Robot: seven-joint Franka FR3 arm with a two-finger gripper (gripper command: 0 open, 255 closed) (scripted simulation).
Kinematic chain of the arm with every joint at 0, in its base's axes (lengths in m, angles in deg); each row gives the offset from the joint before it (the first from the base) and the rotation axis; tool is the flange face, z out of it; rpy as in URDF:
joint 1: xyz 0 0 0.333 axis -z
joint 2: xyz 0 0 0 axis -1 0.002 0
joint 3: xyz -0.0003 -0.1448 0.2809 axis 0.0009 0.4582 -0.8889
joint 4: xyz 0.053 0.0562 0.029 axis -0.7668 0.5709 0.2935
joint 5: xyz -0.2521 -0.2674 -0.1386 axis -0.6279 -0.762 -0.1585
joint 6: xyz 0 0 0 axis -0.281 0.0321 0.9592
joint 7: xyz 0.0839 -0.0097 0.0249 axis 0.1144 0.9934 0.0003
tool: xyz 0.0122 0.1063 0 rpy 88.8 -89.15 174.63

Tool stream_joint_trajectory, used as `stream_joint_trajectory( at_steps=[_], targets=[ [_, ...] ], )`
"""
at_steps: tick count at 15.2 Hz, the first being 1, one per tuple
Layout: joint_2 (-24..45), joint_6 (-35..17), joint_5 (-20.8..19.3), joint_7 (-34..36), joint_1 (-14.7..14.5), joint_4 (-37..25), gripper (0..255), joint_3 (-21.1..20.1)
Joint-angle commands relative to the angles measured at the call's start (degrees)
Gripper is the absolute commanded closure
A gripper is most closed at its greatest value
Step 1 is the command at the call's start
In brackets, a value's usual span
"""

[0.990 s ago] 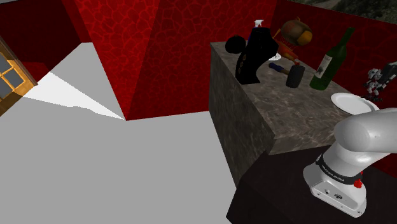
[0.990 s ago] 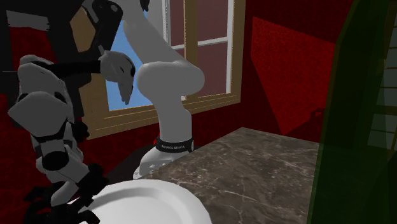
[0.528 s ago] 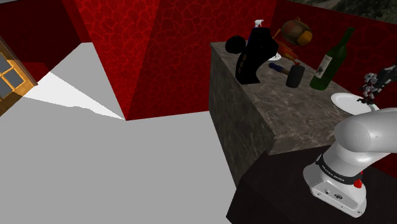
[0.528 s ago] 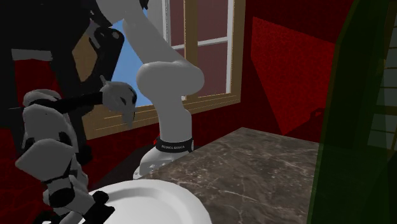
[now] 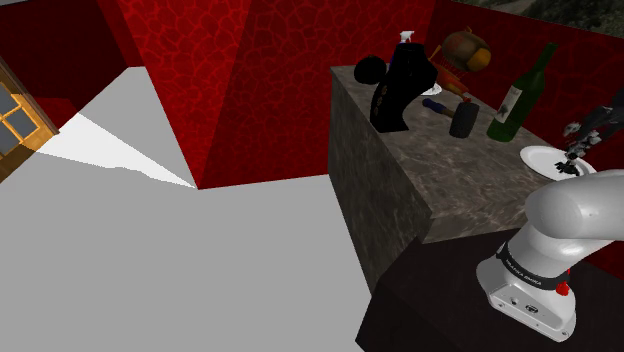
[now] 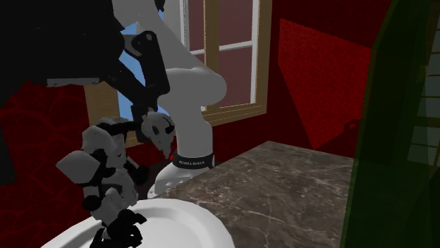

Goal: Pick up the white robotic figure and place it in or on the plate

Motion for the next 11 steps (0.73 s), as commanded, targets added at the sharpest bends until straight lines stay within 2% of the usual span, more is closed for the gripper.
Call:
stream_joint_trajectory(
  at_steps=[1,4,11],
  targets=[
    [-0.8,2.2,0.6,-0.4,0.4,-0.8,0,-1.2],
    [-1.6,7.5,2.4,-0.9,0.6,-5.0,0,-4.0],
    [-1.6,7.5,2.4,-1.0,0.7,-5.0,0,-4.1]
  ],
)
